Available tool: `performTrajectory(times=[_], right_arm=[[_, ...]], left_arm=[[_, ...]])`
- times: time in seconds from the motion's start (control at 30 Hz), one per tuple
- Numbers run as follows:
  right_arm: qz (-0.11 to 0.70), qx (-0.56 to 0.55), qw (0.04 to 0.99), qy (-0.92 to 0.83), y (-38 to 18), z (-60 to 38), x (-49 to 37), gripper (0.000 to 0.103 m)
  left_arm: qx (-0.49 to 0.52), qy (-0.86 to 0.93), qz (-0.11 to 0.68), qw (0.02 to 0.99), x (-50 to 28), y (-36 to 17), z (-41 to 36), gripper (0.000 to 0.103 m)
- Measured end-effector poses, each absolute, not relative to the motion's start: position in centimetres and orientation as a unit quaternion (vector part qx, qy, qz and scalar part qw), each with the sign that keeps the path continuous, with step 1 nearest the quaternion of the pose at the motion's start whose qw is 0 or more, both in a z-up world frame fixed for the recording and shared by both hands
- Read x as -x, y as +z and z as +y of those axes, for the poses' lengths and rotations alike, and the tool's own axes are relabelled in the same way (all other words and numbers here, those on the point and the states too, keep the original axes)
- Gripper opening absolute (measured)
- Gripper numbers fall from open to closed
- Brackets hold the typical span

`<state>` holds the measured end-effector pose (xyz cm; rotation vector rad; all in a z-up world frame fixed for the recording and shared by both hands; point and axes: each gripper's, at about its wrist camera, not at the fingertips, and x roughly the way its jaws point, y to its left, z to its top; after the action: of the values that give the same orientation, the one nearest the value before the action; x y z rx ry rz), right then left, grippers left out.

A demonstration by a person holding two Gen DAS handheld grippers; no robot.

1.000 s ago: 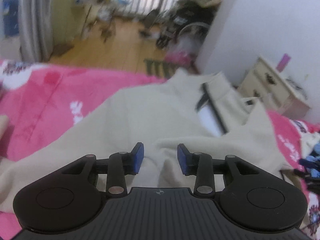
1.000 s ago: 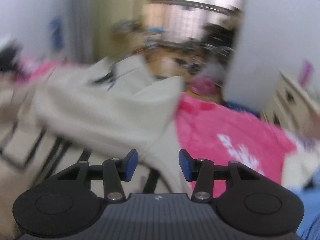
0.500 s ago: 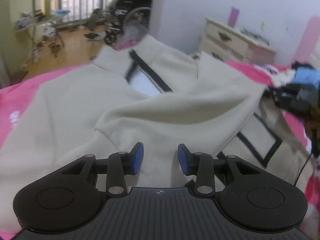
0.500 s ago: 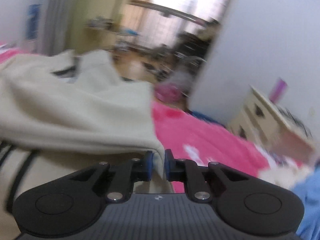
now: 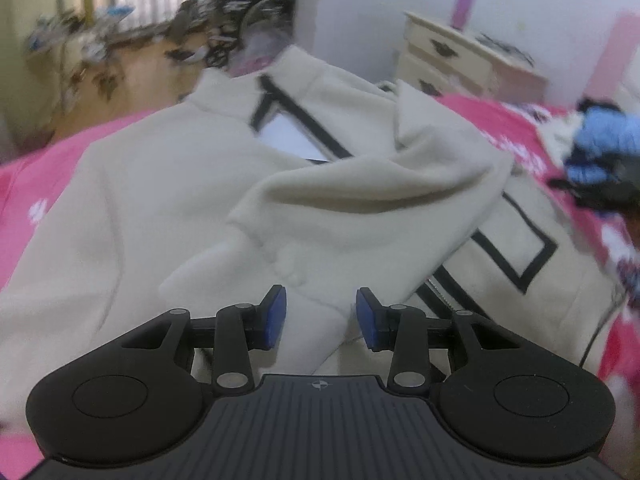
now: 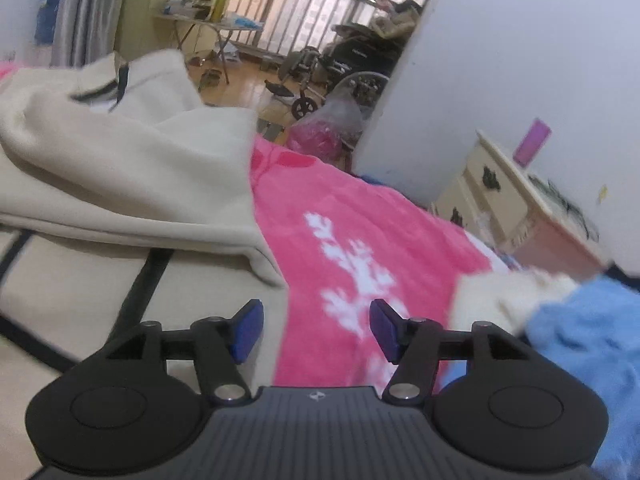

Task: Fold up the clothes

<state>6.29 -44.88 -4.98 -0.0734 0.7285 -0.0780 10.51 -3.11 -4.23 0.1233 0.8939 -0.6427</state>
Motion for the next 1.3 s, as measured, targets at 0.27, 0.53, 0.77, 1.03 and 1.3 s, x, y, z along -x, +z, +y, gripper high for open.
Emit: performTrajectory(times=[0.27,0.53,0.77,1.03,1.3], right_arm=[[0.361,-0.108,0.926,0.040,0.2,-45.2,-8.7,0.061],[0.470,-0.168,0.867,0.010,-1.3,-42.6,-22.7,0.053],[0.521,-0.210,0.825,-0.068,-5.6,-43.1,-26.0,0.042],[0.443,-0.312,0.838,-0.061,-4.8,-47.2,-23.2,0.003],[0.296,-0.470,0.824,-0.106,-7.9,-52.4,-21.9,0.003]], left_arm=[[-0.064,-0.261,0.420,0.867,-12.4,-4.4,-2.5,0.048],[-0.084,-0.229,0.416,0.876,-14.8,-6.1,-4.3,0.049],[-0.110,-0.240,0.404,0.876,-13.8,-7.2,-4.2,0.048],[-0.138,-0.249,0.389,0.876,-13.1,-7.8,-4.5,0.025],[-0.162,-0.236,0.378,0.881,-12.1,-8.1,-5.0,0.012]])
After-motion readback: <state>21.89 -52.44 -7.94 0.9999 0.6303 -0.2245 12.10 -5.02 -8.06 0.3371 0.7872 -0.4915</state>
